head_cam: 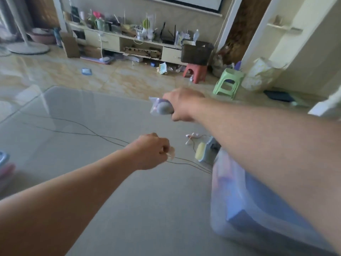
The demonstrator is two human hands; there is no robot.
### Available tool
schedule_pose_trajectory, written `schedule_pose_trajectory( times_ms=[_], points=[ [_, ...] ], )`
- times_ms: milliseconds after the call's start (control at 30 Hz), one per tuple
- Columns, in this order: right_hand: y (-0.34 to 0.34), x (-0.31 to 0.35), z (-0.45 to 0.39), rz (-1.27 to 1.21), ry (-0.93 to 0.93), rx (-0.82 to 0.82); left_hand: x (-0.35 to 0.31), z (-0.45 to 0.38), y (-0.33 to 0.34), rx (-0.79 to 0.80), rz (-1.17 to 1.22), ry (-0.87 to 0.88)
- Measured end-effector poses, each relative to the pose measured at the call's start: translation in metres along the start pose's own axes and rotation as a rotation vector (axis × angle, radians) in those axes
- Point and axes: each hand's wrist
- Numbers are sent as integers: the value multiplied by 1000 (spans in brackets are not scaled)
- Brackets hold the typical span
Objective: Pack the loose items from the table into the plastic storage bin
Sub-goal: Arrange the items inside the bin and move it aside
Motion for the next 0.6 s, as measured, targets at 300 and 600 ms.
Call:
schedule_pose_trajectory(
  times_ms=[300, 600],
  points=[
    [-68, -227, 220, -157, 261, -230, -193, -27, -74, -556, 41, 388],
    [36, -338, 305, -176, 462, -82, -321, -81, -32, -289, -69, 602]
  ],
)
Point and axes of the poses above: each hand's wrist, its own z-axis away from the middle knuckle, its own y-axis out of the palm, x = y × z, and after that the axes turned 10 degrees about y, right-handed
